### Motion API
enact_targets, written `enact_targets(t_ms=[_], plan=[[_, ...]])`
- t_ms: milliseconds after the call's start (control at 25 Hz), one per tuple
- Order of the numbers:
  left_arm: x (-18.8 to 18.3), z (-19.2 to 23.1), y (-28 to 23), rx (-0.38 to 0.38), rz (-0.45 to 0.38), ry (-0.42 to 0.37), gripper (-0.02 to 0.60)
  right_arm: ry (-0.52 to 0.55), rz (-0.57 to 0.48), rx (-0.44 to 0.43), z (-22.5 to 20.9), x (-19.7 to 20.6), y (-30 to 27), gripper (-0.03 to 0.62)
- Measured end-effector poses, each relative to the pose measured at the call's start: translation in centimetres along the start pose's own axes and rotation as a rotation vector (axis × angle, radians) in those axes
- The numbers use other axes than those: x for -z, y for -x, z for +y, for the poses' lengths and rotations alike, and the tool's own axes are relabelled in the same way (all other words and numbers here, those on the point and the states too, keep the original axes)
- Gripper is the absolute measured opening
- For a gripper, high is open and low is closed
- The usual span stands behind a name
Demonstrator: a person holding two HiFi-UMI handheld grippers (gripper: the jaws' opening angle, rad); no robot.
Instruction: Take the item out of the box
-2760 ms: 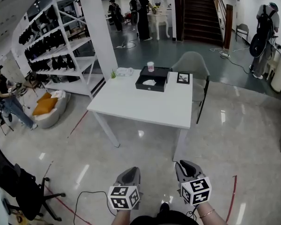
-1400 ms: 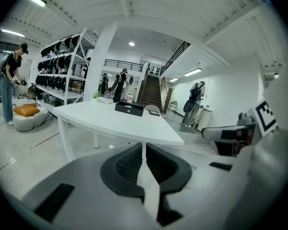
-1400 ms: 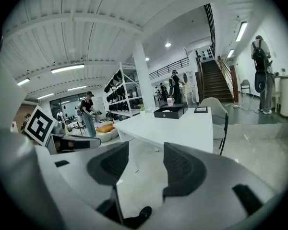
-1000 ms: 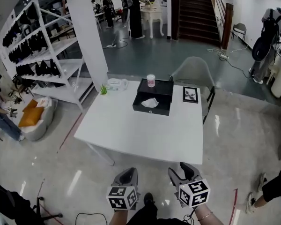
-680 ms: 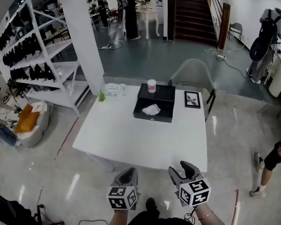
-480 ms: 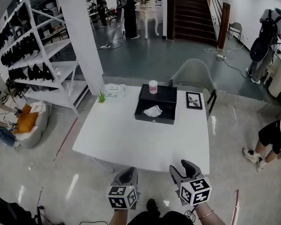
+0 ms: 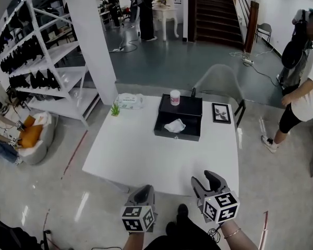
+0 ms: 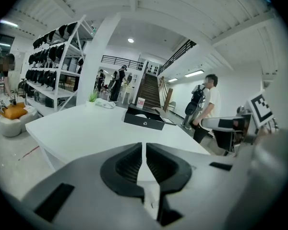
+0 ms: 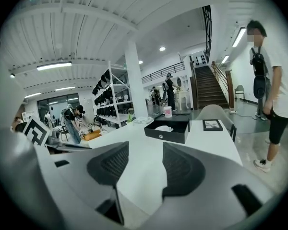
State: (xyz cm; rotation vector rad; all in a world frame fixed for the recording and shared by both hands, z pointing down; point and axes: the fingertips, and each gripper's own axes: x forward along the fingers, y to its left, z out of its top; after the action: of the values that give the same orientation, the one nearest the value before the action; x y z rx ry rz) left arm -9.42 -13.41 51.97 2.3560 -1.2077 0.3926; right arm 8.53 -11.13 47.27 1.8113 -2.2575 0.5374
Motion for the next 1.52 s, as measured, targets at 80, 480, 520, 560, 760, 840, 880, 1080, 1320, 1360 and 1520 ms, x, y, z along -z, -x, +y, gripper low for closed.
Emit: enact_targets(t_ms=[80,480,520,560,760,840,880,1080,1320,1360,1520], plan=[[-0.4,0.4,-0.5,-0.006,-0.003,0.002,0.028,0.009,-0.006,-0.003,-0.4,-0.7,-1.0,0.213],[-2.9,2.8,-3.9,-0.053,-0.019,0.017,0.028,0.030,-0.027,-0.035,-2.5,-4.2,-7.3,0.213],[-3.1,3.1,-4.3,-0.057,-0.021,0.018,0.028,0.036,-0.027,-0.040,-2.7,-4.6,-8.0,0.213],[-3.4,3.3,-4.7,-0.061,-0.022,0.021,0.028,0.041,-0.026,-0.044,-2.9,-4.9,-8.8,0.213],[-4.8,4.5,-6.5,-0.085,-0.022,0.038,0.028,0.066,-0.018,-0.066,-3.9,-6.9,-12.3,0.213],[-5.2,5.1,-7.2,-0.095,-0.025,0.044,0.028,0.078,-0.012,-0.076,-4.2,-7.4,-13.9,0.213],[-5.4,5.4,-7.5,-0.100,-0.026,0.048,0.028,0.084,-0.008,-0.081,-4.3,-7.7,-14.7,0.213],[-6.1,6.8,-8.7,-0.126,-0.030,0.063,0.028,0.113,0.011,-0.104,-4.6,-8.6,-18.1,0.213],[-6.5,7.7,-9.2,-0.161,-0.019,0.083,0.028,0.122,0.029,-0.117,-5.8,-9.9,-21.2,0.213],[-6.5,7.9,-9.2,-0.167,-0.016,0.086,0.028,0.123,0.031,-0.119,-5.9,-10.0,-21.7,0.213],[-6.3,8.8,-9.4,-0.188,-0.003,0.099,0.028,0.129,0.049,-0.125,-6.1,-10.1,-23.6,0.219]])
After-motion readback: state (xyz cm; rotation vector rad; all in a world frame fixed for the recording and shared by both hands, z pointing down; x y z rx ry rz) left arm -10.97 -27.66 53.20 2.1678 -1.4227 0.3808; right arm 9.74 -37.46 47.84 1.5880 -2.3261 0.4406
